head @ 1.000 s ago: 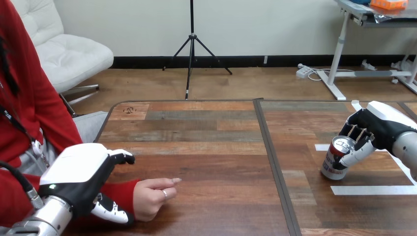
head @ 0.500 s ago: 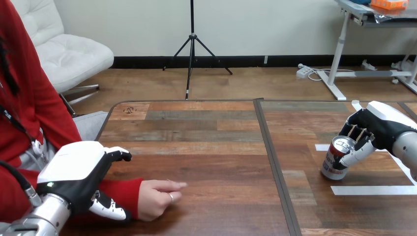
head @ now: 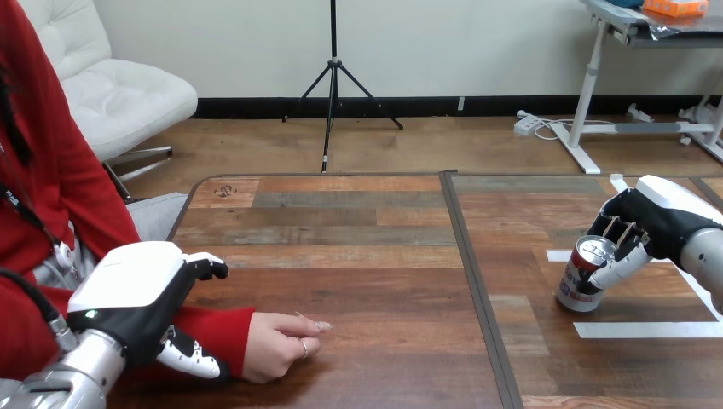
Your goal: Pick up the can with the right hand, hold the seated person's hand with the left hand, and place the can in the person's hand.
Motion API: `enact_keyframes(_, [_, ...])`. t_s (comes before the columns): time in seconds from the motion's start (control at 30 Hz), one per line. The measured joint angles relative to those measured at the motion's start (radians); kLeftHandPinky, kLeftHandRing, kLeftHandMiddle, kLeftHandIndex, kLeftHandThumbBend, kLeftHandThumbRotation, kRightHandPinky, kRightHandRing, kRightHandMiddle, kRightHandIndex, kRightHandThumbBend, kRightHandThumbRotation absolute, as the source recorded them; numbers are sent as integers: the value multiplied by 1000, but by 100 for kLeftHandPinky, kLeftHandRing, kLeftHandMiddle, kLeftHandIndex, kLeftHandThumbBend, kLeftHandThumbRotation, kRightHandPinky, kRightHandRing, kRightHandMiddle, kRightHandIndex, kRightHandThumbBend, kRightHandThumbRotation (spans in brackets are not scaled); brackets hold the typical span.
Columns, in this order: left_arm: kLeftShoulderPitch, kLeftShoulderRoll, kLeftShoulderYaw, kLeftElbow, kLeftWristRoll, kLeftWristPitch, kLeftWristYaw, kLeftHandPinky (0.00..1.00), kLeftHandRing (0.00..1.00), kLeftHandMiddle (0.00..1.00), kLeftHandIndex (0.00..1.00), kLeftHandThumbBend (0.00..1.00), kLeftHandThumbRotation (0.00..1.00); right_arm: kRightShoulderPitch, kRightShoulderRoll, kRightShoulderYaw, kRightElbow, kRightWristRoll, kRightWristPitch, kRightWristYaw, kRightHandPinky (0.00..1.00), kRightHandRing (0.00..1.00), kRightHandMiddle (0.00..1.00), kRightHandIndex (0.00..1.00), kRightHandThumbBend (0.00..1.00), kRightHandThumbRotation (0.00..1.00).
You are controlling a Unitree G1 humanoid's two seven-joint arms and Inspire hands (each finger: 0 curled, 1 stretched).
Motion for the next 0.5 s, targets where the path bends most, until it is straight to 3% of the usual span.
enact_keyframes(0.5, [-22,21,-32,14,14,4,-32,69,76,78,75,100,19,0,0,0,0,0,0,0,46,50,51,46,80,0])
